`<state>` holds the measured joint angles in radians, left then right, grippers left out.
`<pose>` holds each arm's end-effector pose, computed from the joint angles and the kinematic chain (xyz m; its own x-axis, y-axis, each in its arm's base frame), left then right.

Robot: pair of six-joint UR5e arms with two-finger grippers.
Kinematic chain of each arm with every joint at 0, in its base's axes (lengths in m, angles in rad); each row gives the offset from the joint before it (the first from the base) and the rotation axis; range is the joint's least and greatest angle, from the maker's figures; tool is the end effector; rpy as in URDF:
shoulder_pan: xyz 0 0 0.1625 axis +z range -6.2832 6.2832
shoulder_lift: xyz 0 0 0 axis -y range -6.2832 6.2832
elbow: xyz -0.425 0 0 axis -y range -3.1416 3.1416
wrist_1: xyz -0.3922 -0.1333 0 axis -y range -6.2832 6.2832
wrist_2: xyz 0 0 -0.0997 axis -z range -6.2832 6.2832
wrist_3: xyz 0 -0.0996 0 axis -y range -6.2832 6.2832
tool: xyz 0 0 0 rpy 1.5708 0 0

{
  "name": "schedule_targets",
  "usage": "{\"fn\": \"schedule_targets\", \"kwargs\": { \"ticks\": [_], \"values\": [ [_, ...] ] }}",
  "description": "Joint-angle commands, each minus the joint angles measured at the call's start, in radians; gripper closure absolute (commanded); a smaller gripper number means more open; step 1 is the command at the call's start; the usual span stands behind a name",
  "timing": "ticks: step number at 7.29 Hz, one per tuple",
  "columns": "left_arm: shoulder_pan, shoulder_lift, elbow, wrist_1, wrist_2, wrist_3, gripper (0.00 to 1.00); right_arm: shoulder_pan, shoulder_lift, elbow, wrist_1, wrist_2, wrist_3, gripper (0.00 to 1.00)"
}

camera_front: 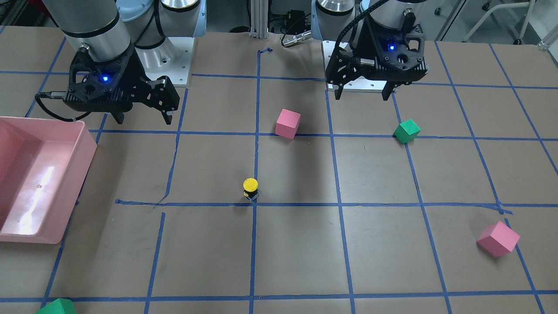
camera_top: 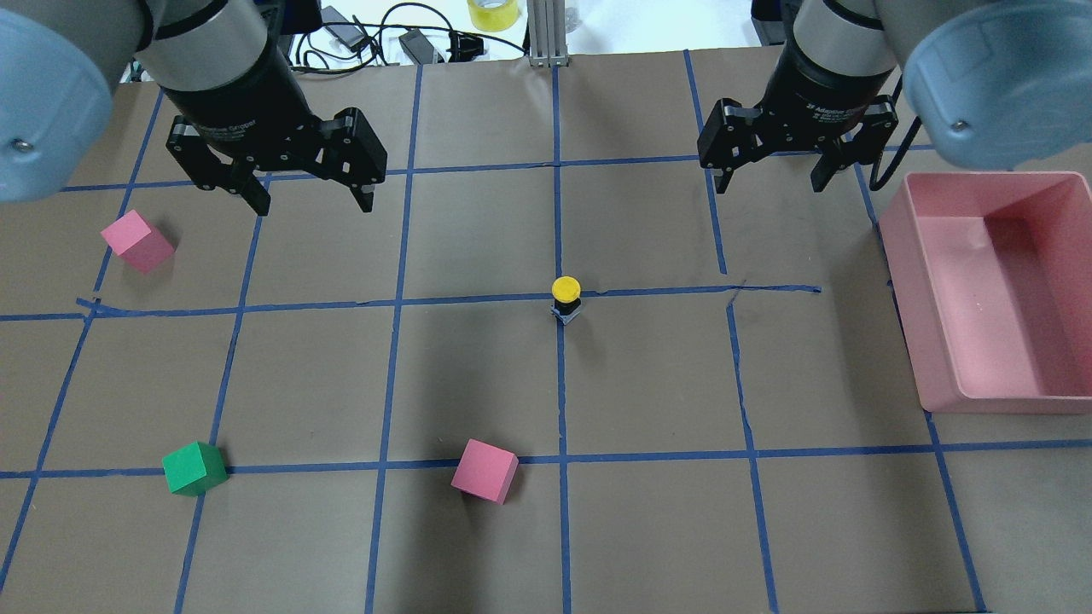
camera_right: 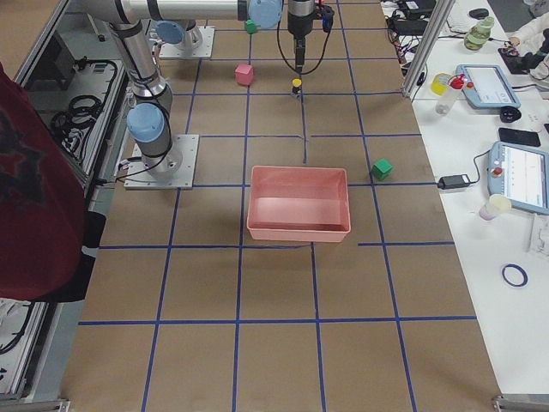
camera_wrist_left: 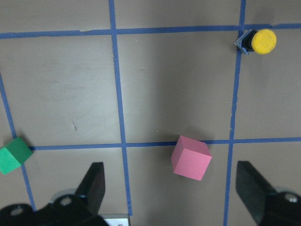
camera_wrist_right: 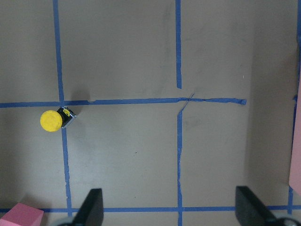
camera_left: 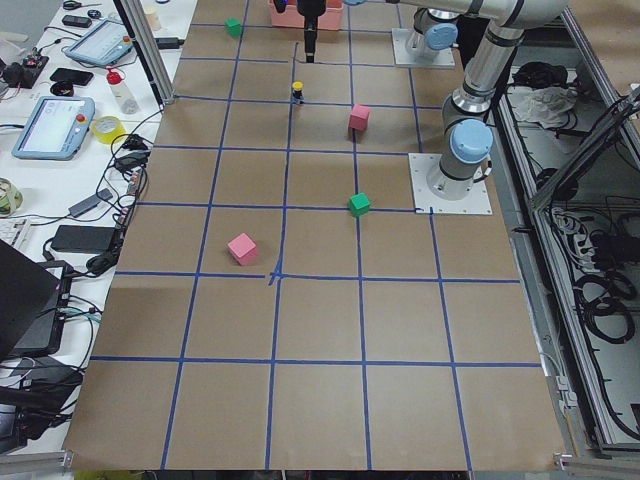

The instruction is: Align button upright

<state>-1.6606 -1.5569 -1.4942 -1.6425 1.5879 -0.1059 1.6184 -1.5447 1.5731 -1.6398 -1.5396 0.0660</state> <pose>-0.1747 -0.4725 0.5252 -0.9998 -0.0164 -0.0150 -0.0161 0.9997 -0.0205 0.1604 -0.4997 0.4808 -0.9993 0.0171 -0.0338 0.0184 0.9991 -0.0385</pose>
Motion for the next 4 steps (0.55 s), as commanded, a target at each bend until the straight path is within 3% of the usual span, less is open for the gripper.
{"fn": "schedule_targets", "kwargs": {
  "ticks": [1,4],
  "values": [
    [0.007,0.011,0.003,-0.002,0.007,-0.006,0.0,0.0,0.002,0.001,-0.002,0.007,0.003,0.0],
    [0.025,0.018,-0.006,-0.002,0.009,0.04,0.0,-0.002,0.006,0.002,-0.002,-0.011,0.0,0.0]
  ]
}}
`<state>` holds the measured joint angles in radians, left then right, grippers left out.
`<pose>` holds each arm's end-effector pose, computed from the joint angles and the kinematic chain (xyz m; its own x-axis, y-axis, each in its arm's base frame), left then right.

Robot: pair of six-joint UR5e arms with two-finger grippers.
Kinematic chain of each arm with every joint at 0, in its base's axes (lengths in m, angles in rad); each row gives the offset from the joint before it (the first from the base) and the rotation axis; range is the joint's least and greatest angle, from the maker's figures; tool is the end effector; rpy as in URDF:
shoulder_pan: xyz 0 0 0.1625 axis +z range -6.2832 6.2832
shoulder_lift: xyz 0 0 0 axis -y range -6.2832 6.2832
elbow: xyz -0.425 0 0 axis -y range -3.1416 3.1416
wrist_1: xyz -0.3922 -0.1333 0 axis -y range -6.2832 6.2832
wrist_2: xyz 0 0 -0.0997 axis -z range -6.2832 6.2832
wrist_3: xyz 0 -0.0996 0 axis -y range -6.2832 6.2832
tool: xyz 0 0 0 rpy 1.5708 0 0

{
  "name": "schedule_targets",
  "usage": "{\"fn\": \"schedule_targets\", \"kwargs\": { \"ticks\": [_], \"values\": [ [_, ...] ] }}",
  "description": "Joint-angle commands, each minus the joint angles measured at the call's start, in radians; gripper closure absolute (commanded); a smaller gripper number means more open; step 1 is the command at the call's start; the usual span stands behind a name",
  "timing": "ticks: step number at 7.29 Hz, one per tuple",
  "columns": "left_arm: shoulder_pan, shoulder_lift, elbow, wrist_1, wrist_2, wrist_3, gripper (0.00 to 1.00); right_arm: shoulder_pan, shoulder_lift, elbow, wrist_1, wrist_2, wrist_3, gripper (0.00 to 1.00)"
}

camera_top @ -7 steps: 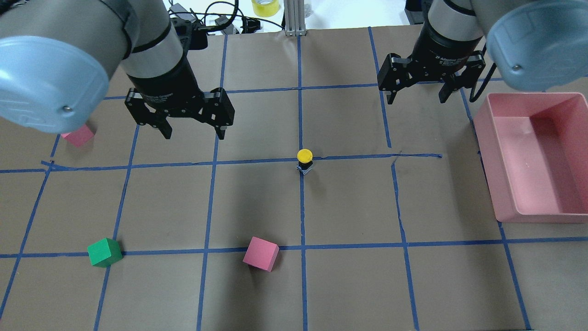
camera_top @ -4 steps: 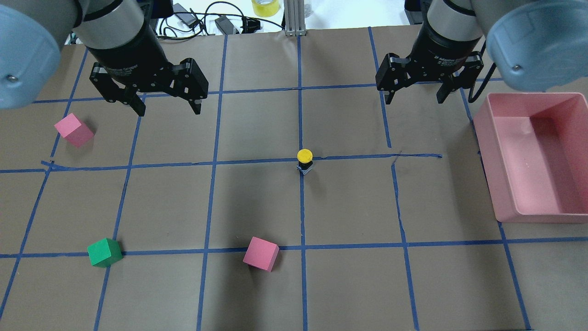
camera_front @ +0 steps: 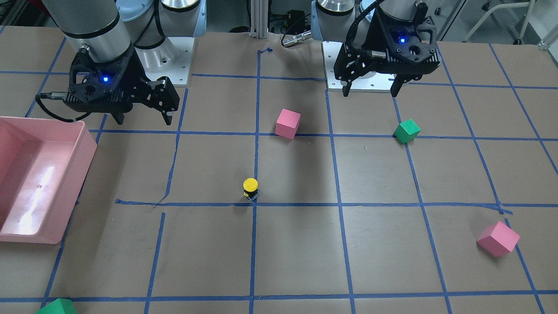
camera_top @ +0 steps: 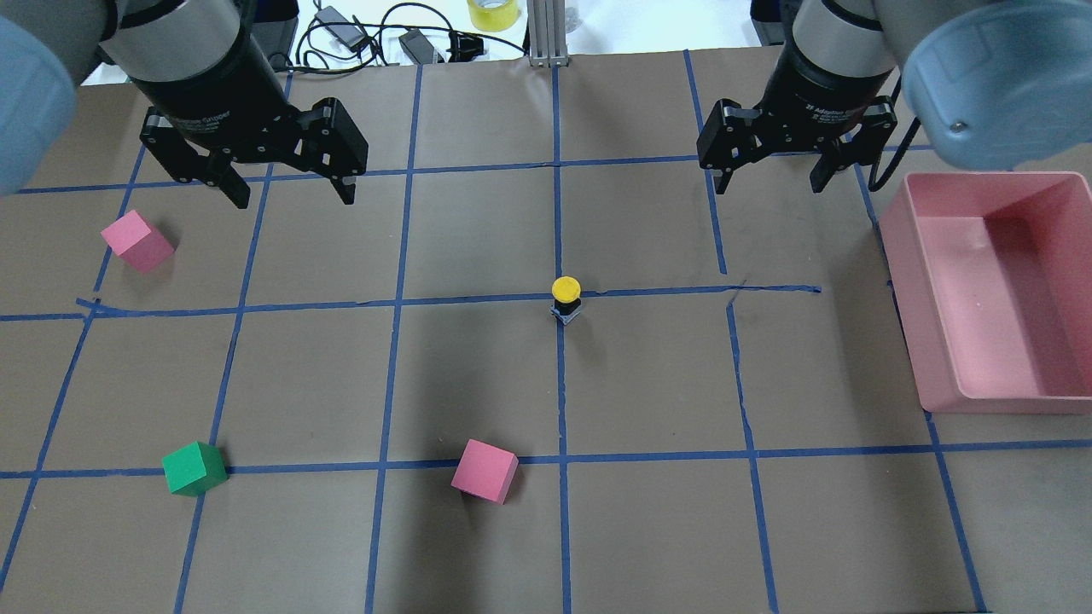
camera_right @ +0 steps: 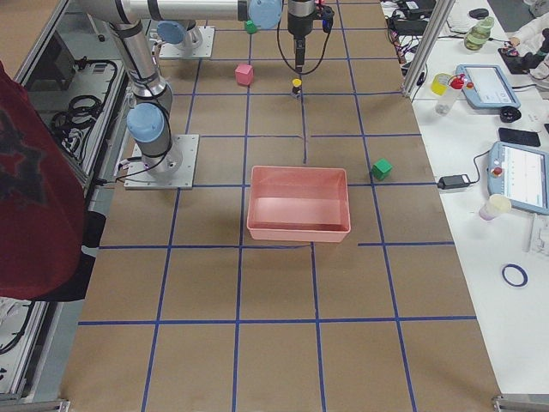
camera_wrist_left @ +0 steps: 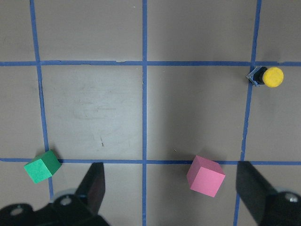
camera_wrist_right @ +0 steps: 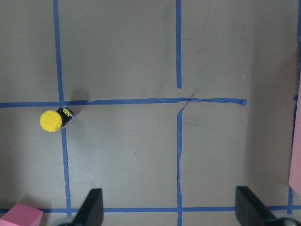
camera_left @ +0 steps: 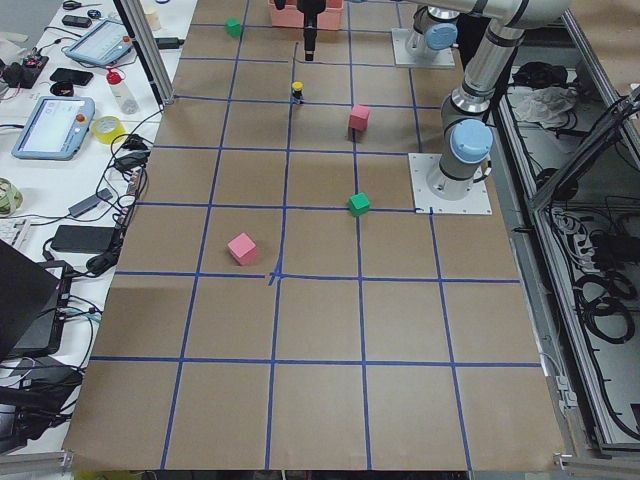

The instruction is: Align button upright

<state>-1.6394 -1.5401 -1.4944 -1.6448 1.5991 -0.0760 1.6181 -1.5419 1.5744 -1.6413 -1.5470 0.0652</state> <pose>-0.1631 -0.4698 0.5330 -0.9996 -0.0083 -0.0257 -0.0074 0.9994 -0.0351 0.1595 -0.5007 0.4789 -0.9995 0.0170 -0.0262 0.0179 0.9992 -0.0364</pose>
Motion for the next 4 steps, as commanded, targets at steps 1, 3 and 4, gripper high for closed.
{"fn": "schedule_targets", "kwargs": {
  "ticks": [1,3,4],
  "values": [
    [0.004,0.003,-0.018,0.009,-0.002,0.018,0.0,-0.001,0.0,0.001,0.017,-0.005,0.004,0.0],
    [0.006,0.011,-0.03,0.011,-0.002,0.057,0.0,-0.01,0.008,-0.005,0.061,-0.027,0.001,0.0],
    [0.007,0.011,-0.039,0.013,-0.004,0.058,0.0,-0.023,0.0,-0.049,0.032,-0.01,0.002,0.0]
  ]
}}
